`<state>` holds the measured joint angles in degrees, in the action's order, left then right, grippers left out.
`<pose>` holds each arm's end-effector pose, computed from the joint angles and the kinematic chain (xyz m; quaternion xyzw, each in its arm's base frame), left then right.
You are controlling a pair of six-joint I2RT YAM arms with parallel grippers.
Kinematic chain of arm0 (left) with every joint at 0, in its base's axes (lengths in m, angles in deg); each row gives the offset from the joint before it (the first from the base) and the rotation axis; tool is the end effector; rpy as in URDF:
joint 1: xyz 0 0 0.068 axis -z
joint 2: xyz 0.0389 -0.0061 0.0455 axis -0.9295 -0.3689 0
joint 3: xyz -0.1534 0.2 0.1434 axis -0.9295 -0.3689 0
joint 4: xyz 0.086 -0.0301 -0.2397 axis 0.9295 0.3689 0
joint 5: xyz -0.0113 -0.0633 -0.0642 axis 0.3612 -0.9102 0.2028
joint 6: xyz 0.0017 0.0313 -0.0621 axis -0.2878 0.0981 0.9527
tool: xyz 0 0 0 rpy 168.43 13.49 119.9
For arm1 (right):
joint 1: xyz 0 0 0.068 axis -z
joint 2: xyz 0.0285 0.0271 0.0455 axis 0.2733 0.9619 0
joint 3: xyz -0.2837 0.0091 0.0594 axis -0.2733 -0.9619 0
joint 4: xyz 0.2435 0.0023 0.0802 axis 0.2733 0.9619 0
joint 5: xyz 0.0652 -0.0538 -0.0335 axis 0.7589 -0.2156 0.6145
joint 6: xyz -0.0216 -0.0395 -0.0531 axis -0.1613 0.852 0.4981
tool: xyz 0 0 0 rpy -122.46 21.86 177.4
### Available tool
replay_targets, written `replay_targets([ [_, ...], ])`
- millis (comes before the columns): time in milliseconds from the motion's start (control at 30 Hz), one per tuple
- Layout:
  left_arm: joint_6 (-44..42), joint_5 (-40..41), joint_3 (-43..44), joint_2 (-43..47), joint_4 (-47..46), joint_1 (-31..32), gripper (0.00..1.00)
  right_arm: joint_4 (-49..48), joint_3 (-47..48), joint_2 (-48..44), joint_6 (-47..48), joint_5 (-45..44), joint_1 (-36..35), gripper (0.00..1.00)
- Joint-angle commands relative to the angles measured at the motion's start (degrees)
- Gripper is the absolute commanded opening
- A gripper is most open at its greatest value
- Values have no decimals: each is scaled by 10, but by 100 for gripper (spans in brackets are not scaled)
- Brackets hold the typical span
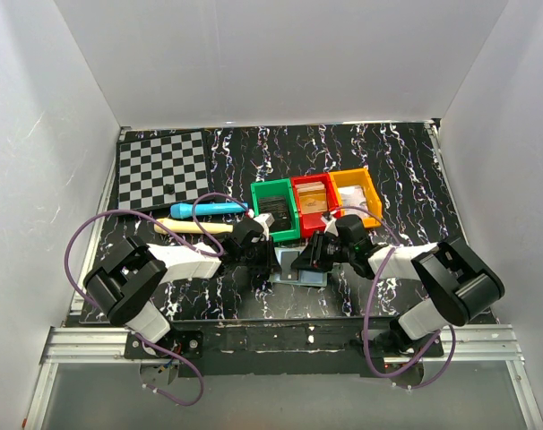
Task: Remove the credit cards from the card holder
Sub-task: Remove the credit card from the card holder.
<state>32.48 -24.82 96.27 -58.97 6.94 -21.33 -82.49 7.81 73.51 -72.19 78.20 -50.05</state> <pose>0.1946 -0.2251 0.1447 0.0867 0.9254 -0.3146 0.1929 0.2083 0.1729 0.1427 0.0300 0.8693 0.4592 0.1806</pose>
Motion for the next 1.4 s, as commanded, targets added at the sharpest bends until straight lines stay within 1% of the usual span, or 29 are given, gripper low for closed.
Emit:
replay_targets([
  [0, -4, 1, -15, 0, 6, 3, 8, -79, -13, 16, -9, 61, -6, 33],
  [167, -3, -9, -16, -7, -3, 3, 7, -117, -16, 36, -21, 82, -6, 34],
  [400, -6, -19, -15, -13, -9, 3, 7, -117, -10, 42, -21, 83, -7, 37],
  [500, -6, -20, -16, -12, -10, 3, 9, -119, -10, 41, -22, 85, -6, 37],
  [600, -3, -12, -15, -8, -1, 3, 15, -116, -16, 30, -24, 81, -7, 37],
  [667, -2, -6, -17, -3, 2, 3, 17, -102, -17, 16, -17, 74, -7, 37],
  [800, 2, -2, -21, 1, 2, 3, 18, -70, -18, -7, -4, 62, -7, 36],
  [1033, 2, 3, -22, 4, 4, 3, 17, -59, -22, -18, -2, 55, -6, 34],
  [1367, 6, 5, -28, 4, 4, -2, 12, -31, -27, -43, 8, 45, -5, 34],
])
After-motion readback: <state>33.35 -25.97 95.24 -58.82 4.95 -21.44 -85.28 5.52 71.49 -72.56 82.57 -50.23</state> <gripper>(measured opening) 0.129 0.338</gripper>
